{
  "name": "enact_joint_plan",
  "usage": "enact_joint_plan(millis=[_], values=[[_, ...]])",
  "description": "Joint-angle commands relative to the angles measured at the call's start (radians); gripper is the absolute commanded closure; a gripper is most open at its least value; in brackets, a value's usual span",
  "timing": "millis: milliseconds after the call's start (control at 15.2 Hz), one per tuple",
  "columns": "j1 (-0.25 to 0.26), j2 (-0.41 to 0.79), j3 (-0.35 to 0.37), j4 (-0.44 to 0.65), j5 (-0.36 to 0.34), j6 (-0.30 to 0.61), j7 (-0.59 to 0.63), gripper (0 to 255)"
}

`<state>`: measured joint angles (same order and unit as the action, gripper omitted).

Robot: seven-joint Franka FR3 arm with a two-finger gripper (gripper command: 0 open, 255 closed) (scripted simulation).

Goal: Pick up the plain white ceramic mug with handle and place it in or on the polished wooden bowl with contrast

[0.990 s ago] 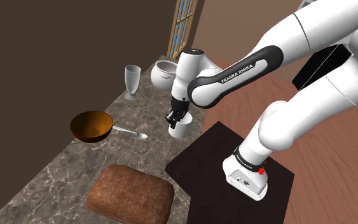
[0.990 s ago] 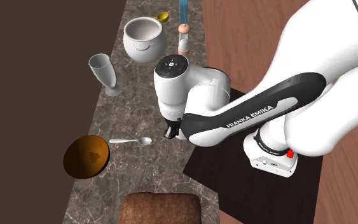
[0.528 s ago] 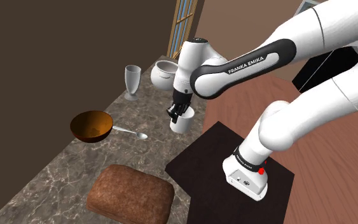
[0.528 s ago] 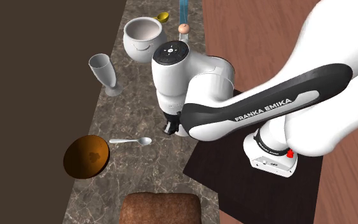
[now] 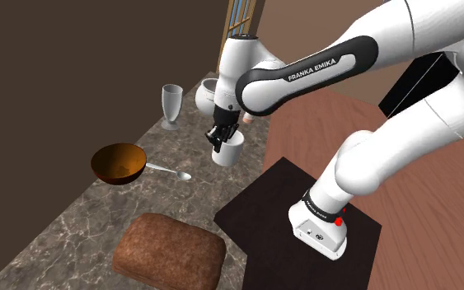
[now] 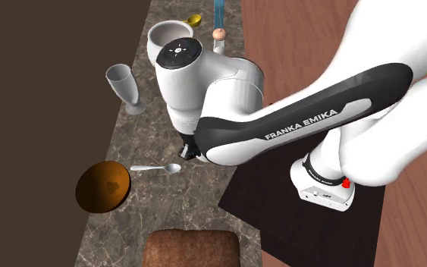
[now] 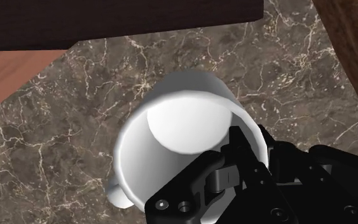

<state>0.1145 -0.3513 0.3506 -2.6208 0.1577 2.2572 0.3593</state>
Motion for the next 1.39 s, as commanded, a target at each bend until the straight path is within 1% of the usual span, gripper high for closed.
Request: enact_joint_plan(millis=[0, 330, 660, 990, 1320], values=[[-0.009, 0.085, 0.026, 0.086, -0.026, -0.001, 0.042, 255], [-0.021, 0.277, 0.072, 0.293, -0.111, -0.024, 0.144, 255], [0.000, 0.469, 0.092, 0.523, -0.210, -0.079, 0.244, 255], [0.055, 0.665, 0.087, 0.786, -0.299, -0.166, 0.321, 255], [0.137, 0.873, 0.068, 1.103, -0.370, -0.289, 0.367, 255]])
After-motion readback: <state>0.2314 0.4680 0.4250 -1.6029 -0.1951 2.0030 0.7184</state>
